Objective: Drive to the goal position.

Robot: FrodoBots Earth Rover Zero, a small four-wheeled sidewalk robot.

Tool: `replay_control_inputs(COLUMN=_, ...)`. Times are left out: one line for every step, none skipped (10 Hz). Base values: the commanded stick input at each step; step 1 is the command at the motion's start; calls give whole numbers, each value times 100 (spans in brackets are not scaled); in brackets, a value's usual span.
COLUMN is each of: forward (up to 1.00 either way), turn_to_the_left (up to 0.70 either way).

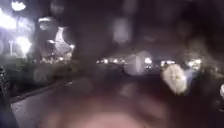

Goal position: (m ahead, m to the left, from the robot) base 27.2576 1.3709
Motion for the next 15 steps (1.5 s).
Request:
replay_control_inputs(forward=50, turn_to_the_left=0)
replay_control_inputs(forward=50, turn_to_the_left=0)
replay_control_inputs(forward=50, turn_to_the_left=0)
replay_control_inputs(forward=50, turn_to_the_left=0)
replay_control_inputs(forward=50, turn_to_the_left=0)
replay_control_inputs(forward=50, turn_to_the_left=0)
replay_control_inputs(forward=50, turn_to_the_left=3)
replay_control_inputs(forward=50, turn_to_the_left=4)
replay_control_inputs(forward=50, turn_to_the_left=1)
replay_control_inputs(forward=50, turn_to_the_left=0)
replay_control_inputs(forward=50, turn_to_the_left=0)
replay_control_inputs(forward=50, turn_to_the_left=0)
replay_control_inputs(forward=50, turn_to_the_left=0)
replay_control_inputs(forward=50, turn_to_the_left=0)
replay_control_inputs(forward=50, turn_to_the_left=0)
